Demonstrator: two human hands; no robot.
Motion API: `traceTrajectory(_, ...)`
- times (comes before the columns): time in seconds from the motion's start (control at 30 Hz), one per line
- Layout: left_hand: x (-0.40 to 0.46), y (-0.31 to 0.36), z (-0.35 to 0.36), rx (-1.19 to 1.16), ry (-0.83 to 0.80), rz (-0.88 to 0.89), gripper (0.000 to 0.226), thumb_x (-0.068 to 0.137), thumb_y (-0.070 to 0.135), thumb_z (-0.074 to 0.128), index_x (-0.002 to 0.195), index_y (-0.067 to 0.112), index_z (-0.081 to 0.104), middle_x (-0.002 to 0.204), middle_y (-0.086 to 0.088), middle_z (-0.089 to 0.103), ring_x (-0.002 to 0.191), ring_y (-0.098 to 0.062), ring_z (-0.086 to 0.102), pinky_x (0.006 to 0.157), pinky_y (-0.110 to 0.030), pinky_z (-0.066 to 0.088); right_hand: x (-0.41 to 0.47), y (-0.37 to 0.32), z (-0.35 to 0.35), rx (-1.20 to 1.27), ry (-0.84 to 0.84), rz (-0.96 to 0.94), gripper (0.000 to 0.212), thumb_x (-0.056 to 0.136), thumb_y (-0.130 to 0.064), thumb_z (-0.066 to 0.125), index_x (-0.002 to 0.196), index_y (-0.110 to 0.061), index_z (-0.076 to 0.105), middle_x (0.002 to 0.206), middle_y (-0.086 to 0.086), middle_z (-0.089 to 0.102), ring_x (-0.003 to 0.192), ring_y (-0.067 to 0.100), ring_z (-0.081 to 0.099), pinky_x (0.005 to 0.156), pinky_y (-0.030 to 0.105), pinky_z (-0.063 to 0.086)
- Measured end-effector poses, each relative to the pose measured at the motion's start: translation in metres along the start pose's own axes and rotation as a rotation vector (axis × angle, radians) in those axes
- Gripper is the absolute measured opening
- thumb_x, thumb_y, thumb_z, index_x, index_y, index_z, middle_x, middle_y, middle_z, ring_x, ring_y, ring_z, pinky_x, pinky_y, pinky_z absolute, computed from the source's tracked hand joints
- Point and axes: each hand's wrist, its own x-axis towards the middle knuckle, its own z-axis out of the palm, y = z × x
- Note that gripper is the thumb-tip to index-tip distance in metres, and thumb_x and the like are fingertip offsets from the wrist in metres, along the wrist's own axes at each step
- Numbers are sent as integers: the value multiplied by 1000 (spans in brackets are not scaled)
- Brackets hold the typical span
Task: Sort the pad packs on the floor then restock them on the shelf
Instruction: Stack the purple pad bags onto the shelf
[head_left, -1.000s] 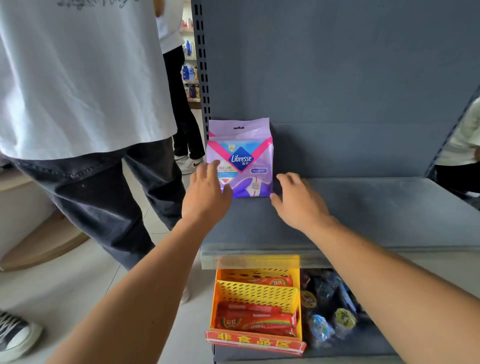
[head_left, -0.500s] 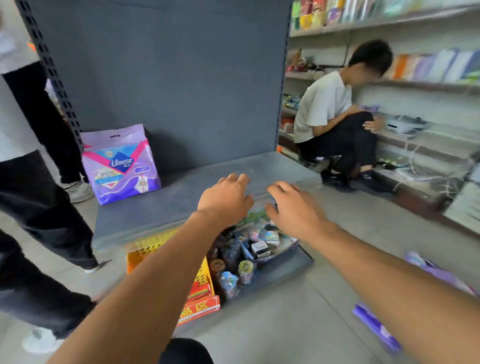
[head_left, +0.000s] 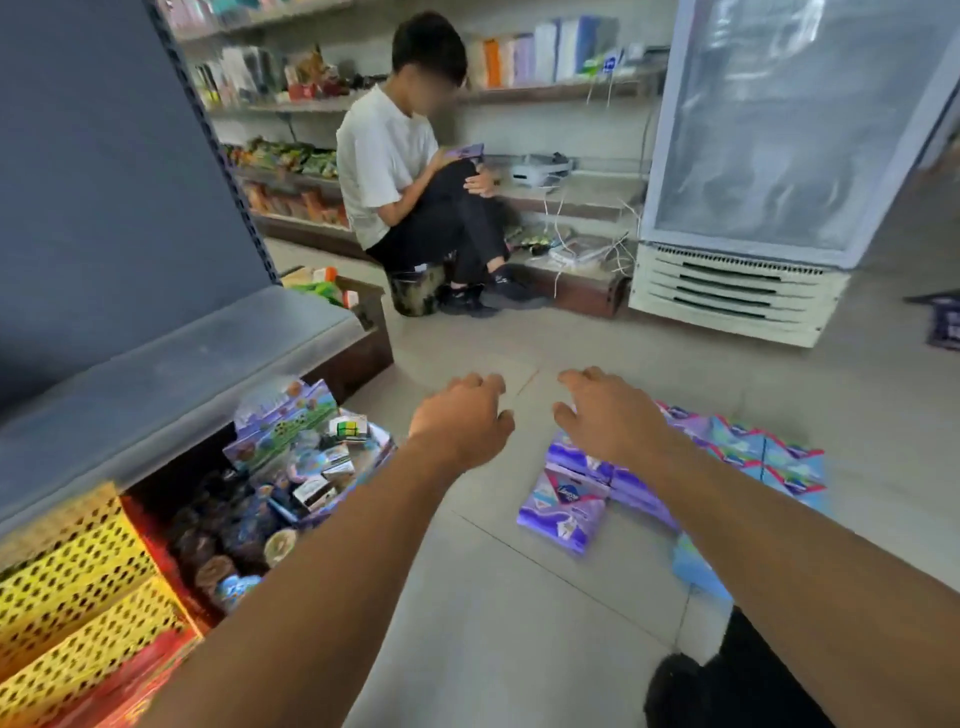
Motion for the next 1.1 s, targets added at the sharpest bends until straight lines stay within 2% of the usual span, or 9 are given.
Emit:
traceTrajectory(0.07,14,17,18,14,-23,13,42,97,41,44,136,24,42,135,-4,49,121,-26,49,91,-40,43,6,33,11,53,-37,57,45,96,-35,46,137,-16,45,129,14,54,117,34,54,95,43,47)
traceTrajectory(0.17,36,24,54,23,-74,-8,42,98,41,42,136,25,42,134,-2,49,122,-25,49,90,-40,43,24,68,38,69,-179,145,35,97,-32,45,124,-10,48,120,16,59,101,34,58,83,37,48)
traceTrajectory(0.33,86,12,128,-10,-184,-55,41,99,40,41,137,25,40,131,-2,51,119,-22,51,83,-35,43,60,96,108,70,-459,237,43,97,-34,46,133,-10,48,132,10,55,115,28,55,83,31,42)
traceTrajectory(0.4,112,7,159,-28,-233,-66,40,100,39,42,136,23,41,131,-2,52,117,-21,53,78,-31,39,76,105,142,104,-529,290,42,97,-35,47,130,-9,50,123,9,56,110,28,56,79,30,41)
traceTrajectory(0.47,140,5,192,-52,-292,-75,38,100,38,43,134,22,43,129,-2,53,114,-18,54,75,-28,37,91,115,178,141,-549,347,37,96,-33,47,123,-9,53,113,8,58,103,27,59,76,30,44)
traceTrajectory(0.6,195,0,275,-175,-384,-119,37,98,39,51,128,20,45,124,-3,57,106,-16,57,74,-25,43,115,142,250,152,-581,447,34,98,-28,47,126,-12,54,126,9,60,111,27,59,85,32,47)
traceTrajectory(0.83,244,-22,409,-341,-484,-230,46,94,38,59,132,20,42,130,-4,52,116,-19,56,86,-33,55,143,178,364,365,-515,696,40,97,-26,52,133,-11,45,132,10,54,118,26,55,89,31,45)
traceTrajectory(0.97,250,-31,456,-403,-482,-250,51,95,33,58,139,15,39,138,-10,48,122,-26,52,95,-35,46,148,196,407,532,-394,869,47,95,-29,57,135,-11,40,131,12,51,117,27,55,82,30,45)
traceTrajectory(1.1,244,-32,482,-532,-574,-311,51,96,31,56,140,12,38,133,-5,54,119,-25,54,85,-27,40,142,201,435,604,-425,967,52,98,-31,51,138,-3,35,137,18,49,123,33,51,86,31,44)
